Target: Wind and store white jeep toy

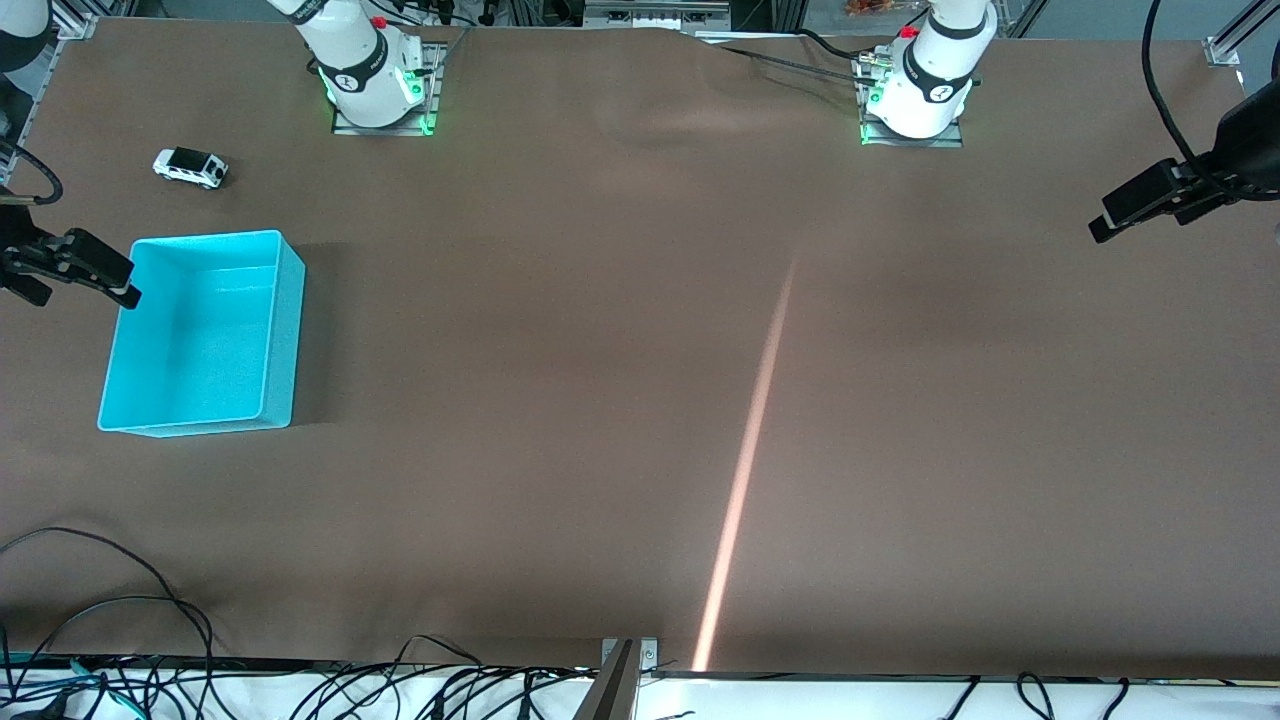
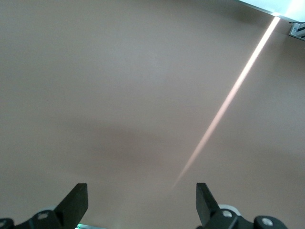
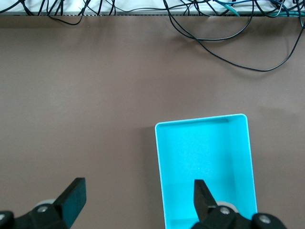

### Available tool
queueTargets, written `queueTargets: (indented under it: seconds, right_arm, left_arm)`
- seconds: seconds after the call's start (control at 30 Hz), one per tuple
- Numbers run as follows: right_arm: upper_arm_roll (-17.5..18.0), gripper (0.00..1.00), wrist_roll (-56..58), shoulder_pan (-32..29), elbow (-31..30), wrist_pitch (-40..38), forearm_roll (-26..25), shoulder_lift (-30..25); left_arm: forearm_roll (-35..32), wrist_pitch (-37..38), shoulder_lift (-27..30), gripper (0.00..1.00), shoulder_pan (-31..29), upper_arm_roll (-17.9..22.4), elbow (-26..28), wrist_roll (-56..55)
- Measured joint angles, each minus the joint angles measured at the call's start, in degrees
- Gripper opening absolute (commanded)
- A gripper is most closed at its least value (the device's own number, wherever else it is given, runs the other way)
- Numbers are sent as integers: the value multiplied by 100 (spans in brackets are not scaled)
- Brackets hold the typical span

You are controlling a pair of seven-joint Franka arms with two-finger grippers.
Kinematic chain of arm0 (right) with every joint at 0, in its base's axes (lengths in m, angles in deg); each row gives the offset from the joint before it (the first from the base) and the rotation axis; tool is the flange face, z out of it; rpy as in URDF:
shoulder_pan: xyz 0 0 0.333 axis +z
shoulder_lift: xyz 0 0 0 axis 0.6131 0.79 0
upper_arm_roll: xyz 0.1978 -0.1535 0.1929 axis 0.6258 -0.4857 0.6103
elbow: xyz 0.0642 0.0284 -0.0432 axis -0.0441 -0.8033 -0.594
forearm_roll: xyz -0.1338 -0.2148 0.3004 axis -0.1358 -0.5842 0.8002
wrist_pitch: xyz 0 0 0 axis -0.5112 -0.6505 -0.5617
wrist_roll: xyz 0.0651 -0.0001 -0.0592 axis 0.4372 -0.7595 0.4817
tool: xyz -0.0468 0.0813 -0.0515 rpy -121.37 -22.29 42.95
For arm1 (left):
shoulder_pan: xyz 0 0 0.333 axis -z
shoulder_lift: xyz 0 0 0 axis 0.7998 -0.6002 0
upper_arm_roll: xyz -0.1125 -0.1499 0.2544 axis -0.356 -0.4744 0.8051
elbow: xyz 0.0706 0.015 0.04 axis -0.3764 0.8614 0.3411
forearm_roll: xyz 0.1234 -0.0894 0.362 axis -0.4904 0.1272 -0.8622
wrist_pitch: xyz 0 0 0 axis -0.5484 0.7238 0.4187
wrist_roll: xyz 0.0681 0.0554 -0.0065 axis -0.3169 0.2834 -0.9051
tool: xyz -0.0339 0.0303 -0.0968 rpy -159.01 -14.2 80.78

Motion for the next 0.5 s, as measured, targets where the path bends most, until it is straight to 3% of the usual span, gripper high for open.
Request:
queueTargets:
  seconds: [0.5]
  right_arm:
    - [-314,100,-3,-12,-2,-31,0,61]
  left_arm:
    - [-1,0,0,100,-96,24,0,0]
